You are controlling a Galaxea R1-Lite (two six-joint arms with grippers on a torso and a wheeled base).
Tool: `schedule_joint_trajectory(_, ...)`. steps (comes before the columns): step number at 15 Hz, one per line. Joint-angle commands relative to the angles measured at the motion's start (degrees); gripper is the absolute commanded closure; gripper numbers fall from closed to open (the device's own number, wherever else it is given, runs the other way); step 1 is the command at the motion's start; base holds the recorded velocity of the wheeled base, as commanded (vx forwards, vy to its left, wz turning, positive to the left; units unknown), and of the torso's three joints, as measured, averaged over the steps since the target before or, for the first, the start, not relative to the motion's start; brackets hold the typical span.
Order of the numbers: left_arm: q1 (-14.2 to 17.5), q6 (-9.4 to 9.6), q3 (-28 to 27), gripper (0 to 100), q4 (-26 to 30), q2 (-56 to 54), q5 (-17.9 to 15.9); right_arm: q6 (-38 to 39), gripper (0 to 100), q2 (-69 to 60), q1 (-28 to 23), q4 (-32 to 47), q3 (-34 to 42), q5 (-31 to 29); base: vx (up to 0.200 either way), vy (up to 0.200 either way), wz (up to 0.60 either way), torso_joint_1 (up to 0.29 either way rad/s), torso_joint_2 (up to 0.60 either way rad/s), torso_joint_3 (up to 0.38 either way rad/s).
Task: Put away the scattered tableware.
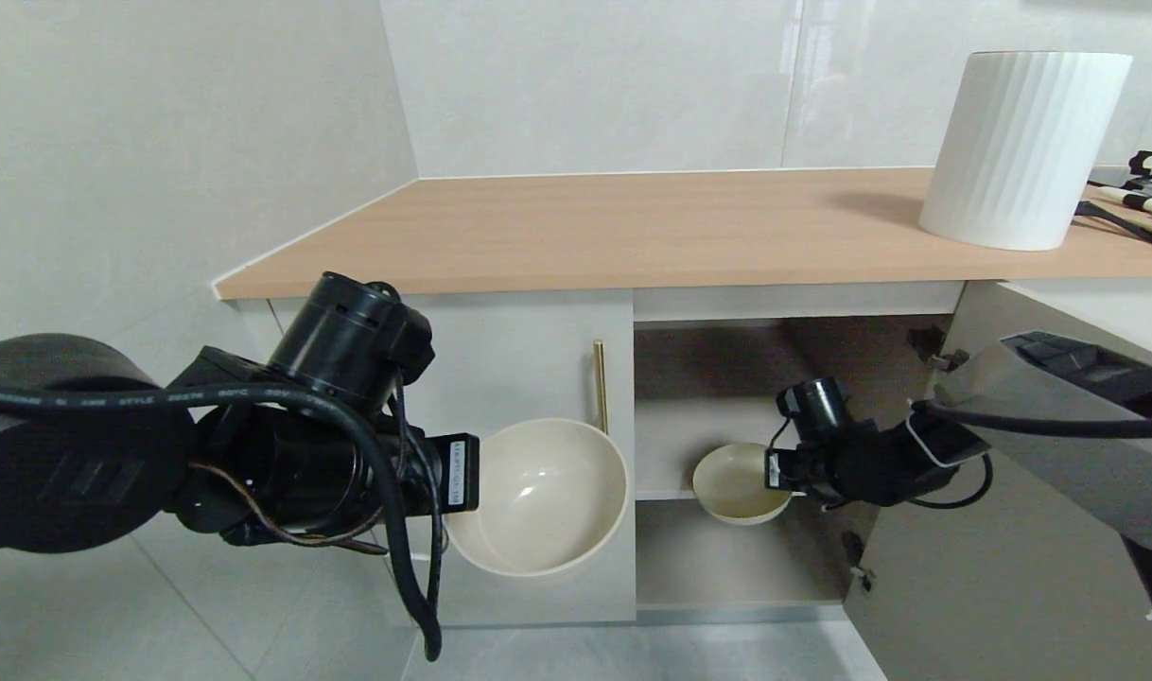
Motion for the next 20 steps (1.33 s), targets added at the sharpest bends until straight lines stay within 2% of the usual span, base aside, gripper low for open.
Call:
schedule_joint_trajectory(1,-0.04,-0.03,0.01,100,-0.01,0.41,0.13,-0.06,100,5.01,-0.28,2.55,-7.02,-2.34,0.000,0.000,0.00,0.000,0.00,0.000)
schedule_joint_trajectory(3,-0.04,-0.03,0.01,100,-0.01,0.32,0.21,0.03,100,7.11,-0.81,5.63,-12.56,-2.51,0.000,0.000,0.00,0.000,0.00,0.000)
schedule_joint_trajectory(6,-0.30,-0.03,0.01,100,-0.01,0.14,0.30,0.03,100,9.66,-1.78,6.86,-17.31,-2.95,0.000,0.000,0.00,0.000,0.00,0.000)
schedule_joint_trajectory(9,-0.21,-0.03,0.01,100,-0.01,-0.21,0.30,-0.06,100,13.09,-2.39,6.86,-21.79,-6.91,0.000,0.000,0.00,0.000,0.00,0.000)
schedule_joint_trajectory(15,-0.30,-0.03,-0.08,100,-0.01,0.32,0.30,0.38,100,16.78,-3.01,10.11,-30.67,-7.88,0.000,0.000,0.00,0.000,0.00,0.000)
schedule_joint_trajectory(20,-0.21,-0.03,-0.08,100,-0.01,0.41,0.30,0.73,100,16.69,-3.09,10.64,-31.19,-7.88,0.000,0.000,0.00,0.000,0.00,0.000)
